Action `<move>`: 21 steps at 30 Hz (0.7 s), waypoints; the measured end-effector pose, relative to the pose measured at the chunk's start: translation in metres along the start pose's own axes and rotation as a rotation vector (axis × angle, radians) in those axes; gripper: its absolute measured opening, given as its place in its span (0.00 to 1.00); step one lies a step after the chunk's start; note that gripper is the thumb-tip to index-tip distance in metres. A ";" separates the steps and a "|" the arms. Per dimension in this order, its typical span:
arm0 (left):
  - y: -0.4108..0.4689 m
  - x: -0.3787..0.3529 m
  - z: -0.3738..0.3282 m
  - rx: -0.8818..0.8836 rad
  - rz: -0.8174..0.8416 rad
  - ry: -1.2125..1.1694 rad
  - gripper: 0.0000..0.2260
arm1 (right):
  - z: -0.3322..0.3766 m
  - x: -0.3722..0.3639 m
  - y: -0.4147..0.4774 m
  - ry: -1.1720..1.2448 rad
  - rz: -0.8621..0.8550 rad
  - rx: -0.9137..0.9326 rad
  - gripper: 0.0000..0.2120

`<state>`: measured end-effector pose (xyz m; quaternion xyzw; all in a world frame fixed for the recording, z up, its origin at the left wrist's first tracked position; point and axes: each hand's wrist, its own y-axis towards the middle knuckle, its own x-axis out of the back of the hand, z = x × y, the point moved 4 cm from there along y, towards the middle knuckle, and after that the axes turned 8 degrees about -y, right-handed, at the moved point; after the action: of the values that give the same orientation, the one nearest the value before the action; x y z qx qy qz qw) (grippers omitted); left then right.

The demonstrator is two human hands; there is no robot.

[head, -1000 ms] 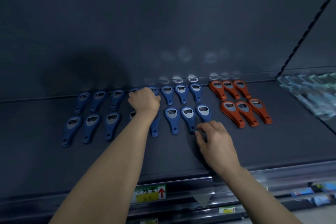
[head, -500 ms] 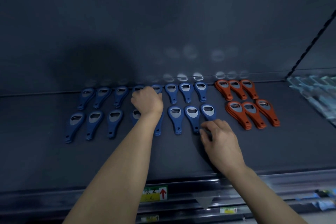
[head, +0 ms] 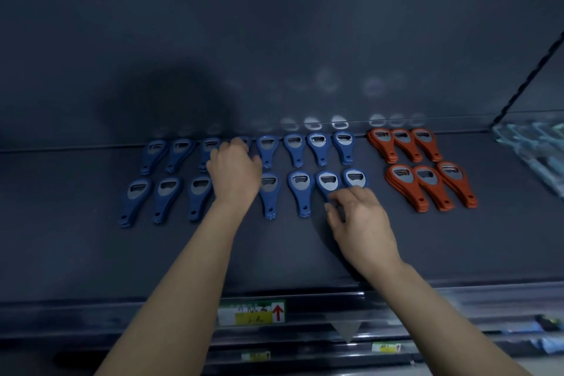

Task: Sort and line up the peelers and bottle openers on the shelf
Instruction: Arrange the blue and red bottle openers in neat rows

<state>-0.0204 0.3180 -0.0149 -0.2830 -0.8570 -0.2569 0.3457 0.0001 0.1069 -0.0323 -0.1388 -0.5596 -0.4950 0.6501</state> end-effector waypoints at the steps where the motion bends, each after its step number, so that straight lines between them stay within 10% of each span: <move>1: -0.008 0.005 0.004 -0.004 0.014 0.006 0.10 | 0.005 -0.002 0.002 -0.013 0.012 0.008 0.08; 21: -0.088 0.019 0.039 -0.092 0.066 -0.063 0.13 | 0.045 -0.037 0.002 -0.260 0.200 -0.014 0.10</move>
<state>-0.1078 0.2866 -0.0469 -0.3345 -0.8450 -0.2754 0.3134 -0.0210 0.1591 -0.0488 -0.2610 -0.6192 -0.4095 0.6171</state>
